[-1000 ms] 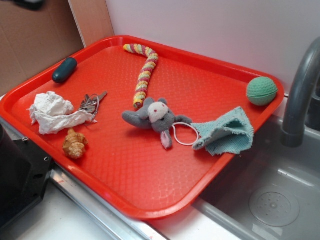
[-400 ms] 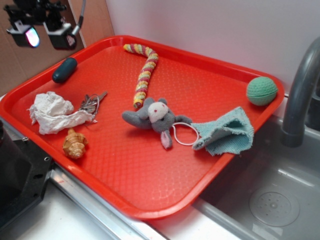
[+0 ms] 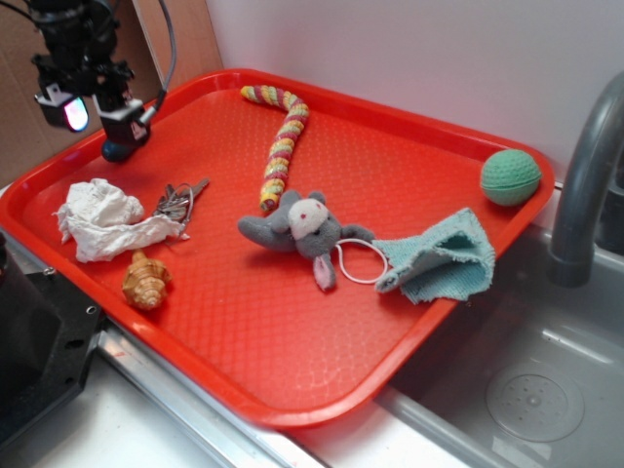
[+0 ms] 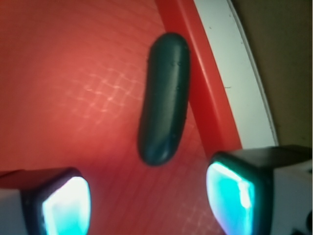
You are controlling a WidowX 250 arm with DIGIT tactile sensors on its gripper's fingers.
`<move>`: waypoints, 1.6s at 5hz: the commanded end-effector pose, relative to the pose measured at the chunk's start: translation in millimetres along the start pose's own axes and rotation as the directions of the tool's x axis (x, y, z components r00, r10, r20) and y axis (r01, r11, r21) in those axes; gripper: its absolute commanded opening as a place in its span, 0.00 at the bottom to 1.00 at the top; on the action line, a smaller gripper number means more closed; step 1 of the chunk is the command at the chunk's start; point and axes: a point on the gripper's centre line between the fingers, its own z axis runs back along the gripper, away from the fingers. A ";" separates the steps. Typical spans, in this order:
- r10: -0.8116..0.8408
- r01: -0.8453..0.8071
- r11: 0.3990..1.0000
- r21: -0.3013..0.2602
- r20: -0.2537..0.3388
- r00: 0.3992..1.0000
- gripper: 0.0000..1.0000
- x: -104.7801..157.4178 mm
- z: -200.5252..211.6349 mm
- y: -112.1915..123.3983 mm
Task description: Grab the plastic pickle.
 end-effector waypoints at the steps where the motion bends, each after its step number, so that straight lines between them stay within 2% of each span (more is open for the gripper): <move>1: 0.192 -0.192 0.981 -0.009 0.036 0.981 1.00 20.2 -13.8 5.0; 2: 0.186 -0.187 0.982 0.007 0.022 0.982 1.00 24.7 -22.1 3.6; 3: 0.159 -0.159 0.987 0.018 0.021 0.987 0.00 27.1 -22.0 -2.7; 4: 0.115 -0.117 0.993 0.033 0.052 0.992 0.00 -22.1 -18.8 8.6; 5: 0.067 -0.062 0.996 -0.068 0.081 0.994 0.00 -77.1 22.3 -6.4; 6: -0.047 0.056 0.994 -0.095 0.095 0.994 0.00 -135.1 72.7 -25.9; 7: -0.118 0.133 0.985 -0.106 0.134 0.984 0.00 -106.6 124.8 -75.1; 8: -0.153 0.170 0.978 -0.118 0.143 0.978 0.00 -84.4 175.0 -82.6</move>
